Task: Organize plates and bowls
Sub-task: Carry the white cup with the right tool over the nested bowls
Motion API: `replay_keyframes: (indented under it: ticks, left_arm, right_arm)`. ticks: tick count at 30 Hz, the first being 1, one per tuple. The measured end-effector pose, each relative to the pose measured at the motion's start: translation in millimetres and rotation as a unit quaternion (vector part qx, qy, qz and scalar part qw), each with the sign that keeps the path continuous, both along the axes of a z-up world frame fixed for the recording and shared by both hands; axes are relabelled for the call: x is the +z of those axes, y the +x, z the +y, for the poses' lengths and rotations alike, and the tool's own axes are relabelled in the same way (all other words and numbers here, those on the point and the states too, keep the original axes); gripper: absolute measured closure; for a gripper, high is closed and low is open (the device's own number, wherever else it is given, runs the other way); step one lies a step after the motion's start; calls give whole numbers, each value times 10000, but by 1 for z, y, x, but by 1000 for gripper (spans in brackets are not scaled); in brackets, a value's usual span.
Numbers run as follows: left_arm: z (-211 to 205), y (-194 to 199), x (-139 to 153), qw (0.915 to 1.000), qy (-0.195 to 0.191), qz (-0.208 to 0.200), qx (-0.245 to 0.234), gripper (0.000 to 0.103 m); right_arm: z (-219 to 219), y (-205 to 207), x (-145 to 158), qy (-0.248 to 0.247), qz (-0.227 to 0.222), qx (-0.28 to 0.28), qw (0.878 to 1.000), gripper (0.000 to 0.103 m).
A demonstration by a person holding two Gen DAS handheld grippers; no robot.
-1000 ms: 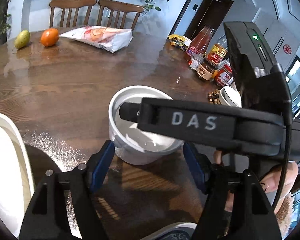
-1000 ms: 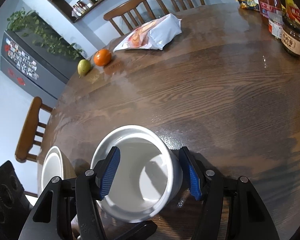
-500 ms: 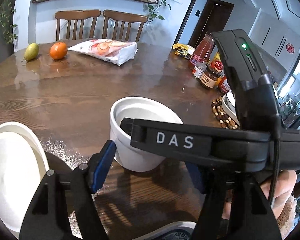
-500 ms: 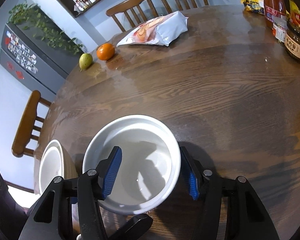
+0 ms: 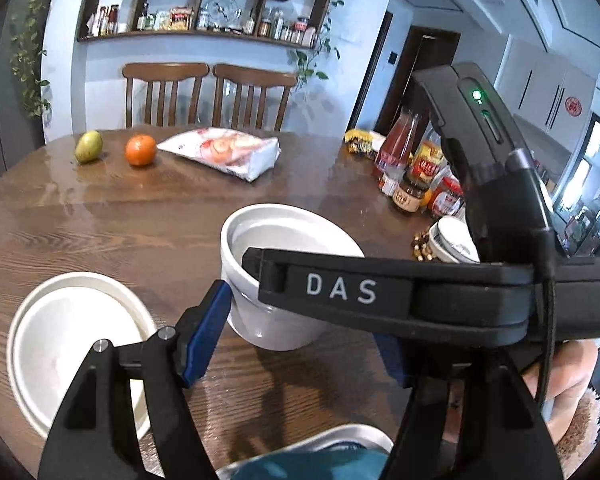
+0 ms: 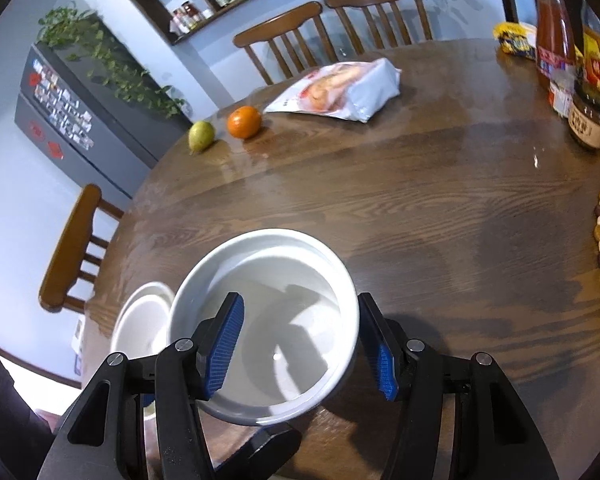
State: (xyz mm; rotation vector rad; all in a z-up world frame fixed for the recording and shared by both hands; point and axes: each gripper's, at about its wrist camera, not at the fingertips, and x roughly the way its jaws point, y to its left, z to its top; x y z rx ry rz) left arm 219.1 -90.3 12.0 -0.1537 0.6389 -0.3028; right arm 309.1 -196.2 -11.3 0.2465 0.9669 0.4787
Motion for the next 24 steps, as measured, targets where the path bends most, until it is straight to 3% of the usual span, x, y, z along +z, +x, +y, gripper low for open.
replay_keyframes:
  ticks: [3, 12, 24]
  left_arm:
    - [10, -9, 10, 10000, -35, -48, 63, 37]
    - [44, -35, 30, 9991, 73, -191, 365, 36]
    - [89, -46, 19, 9975, 30, 13, 711, 36]
  right_arm:
    - [13, -9, 14, -198, -157, 89, 9996, 42]
    - [50, -30, 38, -150, -348, 396, 9985, 42]
    - [102, -38, 31, -193, -198, 786, 9965, 42]
